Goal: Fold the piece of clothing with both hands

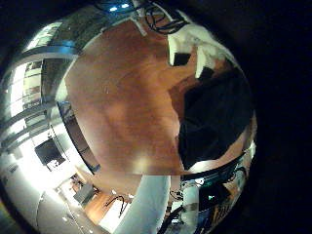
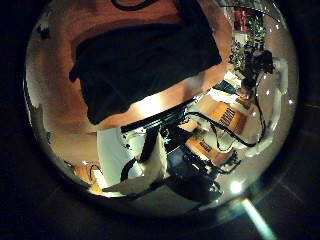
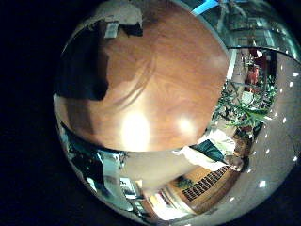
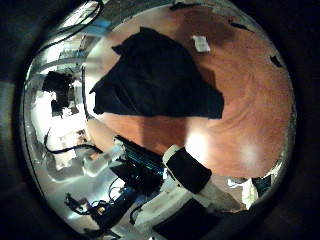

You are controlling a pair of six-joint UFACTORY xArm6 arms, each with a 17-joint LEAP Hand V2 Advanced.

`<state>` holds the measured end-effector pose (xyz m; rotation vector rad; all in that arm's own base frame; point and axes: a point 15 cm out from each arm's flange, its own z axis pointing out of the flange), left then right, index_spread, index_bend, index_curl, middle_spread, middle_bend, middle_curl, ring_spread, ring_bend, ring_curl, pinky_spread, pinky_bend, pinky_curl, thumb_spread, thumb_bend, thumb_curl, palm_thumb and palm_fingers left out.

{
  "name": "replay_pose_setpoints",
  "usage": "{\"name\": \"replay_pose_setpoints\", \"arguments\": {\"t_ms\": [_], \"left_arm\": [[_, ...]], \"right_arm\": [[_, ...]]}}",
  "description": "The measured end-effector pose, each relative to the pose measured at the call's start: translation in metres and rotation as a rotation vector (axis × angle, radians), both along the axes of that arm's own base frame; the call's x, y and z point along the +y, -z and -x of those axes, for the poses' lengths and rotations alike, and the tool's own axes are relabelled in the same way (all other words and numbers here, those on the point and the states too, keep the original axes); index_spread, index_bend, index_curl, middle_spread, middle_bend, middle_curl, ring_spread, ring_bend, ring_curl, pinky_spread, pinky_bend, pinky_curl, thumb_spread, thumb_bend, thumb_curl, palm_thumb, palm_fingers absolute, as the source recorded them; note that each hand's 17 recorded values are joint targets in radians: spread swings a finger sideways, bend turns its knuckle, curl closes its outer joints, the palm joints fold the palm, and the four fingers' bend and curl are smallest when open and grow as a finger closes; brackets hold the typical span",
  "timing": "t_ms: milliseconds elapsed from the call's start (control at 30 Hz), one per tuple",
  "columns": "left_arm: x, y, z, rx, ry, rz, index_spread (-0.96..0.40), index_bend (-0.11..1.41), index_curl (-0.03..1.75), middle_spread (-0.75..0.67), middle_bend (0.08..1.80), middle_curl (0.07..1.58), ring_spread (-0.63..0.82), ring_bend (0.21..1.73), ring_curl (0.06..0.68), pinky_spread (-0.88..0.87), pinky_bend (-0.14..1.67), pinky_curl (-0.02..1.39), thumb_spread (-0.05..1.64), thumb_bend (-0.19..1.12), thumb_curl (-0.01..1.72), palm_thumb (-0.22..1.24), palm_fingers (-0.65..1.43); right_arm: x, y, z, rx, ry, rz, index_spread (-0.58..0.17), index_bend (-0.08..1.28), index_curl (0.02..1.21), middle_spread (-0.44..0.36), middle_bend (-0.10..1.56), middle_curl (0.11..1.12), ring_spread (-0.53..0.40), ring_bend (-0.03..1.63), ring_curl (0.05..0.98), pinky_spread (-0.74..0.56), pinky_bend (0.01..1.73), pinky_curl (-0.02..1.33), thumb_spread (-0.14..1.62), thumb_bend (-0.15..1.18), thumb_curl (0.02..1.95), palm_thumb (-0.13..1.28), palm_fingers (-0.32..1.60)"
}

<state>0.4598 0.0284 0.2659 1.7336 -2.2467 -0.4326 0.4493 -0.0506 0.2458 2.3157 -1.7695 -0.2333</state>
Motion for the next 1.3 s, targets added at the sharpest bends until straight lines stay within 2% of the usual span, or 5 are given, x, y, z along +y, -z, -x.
{"name": "replay_pose_setpoints", "arguments": {"t_ms": [567, 700, 767, 933, 1300], "left_arm": [[-0.027, 0.007, 0.061, -0.010, 0.059, 0.027, -0.01, 0.17, 0.40, 0.32, 0.17, 0.32, 0.35, 0.71, 0.262, 0.40, 0.46, 0.40, 1.09, -0.02, 0.30, 0.25, 0.00], [-0.032, 0.009, 0.066, -0.022, 0.066, 0.035, -0.01, 0.18, 0.39, 0.32, 0.17, 0.31, 0.35, 0.70, 0.257, 0.40, 0.46, 0.39, 1.09, -0.02, 0.30, 0.25, 0.01], [-0.033, 0.011, 0.071, -0.016, 0.065, 0.042, -0.01, 0.18, 0.38, 0.32, 0.17, 0.31, 0.35, 0.70, 0.255, 0.40, 0.46, 0.39, 1.09, -0.02, 0.30, 0.25, 0.01], [-0.043, 0.020, 0.084, -0.006, 0.068, 0.060, -0.01, 0.18, 0.38, 0.32, 0.18, 0.30, 0.35, 0.69, 0.249, 0.41, 0.45, 0.38, 1.10, -0.02, 0.30, 0.26, 0.02], [-0.067, 0.037, 0.120, 0.046, 0.104, 0.063, 0.00, 0.18, 0.37, 0.31, 0.18, 0.29, 0.35, 0.68, 0.242, 0.41, 0.44, 0.36, 1.12, -0.02, 0.30, 0.27, 0.04]], "right_arm": [[0.020, 0.087, 0.004, 0.145, 0.011, 0.033, -0.273, 0.16, 0.34, 0.007, 0.36, 0.38, 0.013, 0.72, 0.303, 0.34, 0.60, 0.36, 1.03, -0.02, 0.31, 0.43, 0.23], [0.015, 0.098, 0.005, 0.171, -0.021, 0.098, -0.313, 0.22, 0.36, -0.092, 0.43, 0.40, -0.155, 0.89, 0.328, 0.12, 0.67, 0.35, 1.05, 0.02, 0.35, 0.59, 0.71], [0.016, 0.094, 0.004, 0.163, -0.024, 0.102, -0.368, 0.21, 0.38, -0.160, 0.52, 0.44, -0.232, 0.98, 0.359, -0.16, 0.86, 0.37, 1.05, 0.04, 0.38, 0.68, 1.14], [0.012, 0.083, 0.007, 0.146, -0.022, 0.100, -0.420, 0.53, 0.57, -0.212, 0.88, 0.60, -0.230, 1.11, 0.465, -0.27, 1.04, 0.49, 1.05, 0.06, 0.43, 0.83, 1.38], [-0.049, 0.053, 0.042, 0.083, 0.086, 0.085, -0.377, 0.95, 0.84, -0.152, 1.25, 0.75, -0.219, 1.36, 0.612, -0.21, 1.31, 0.68, 1.08, 0.07, 0.56, 1.00, 1.14]]}}
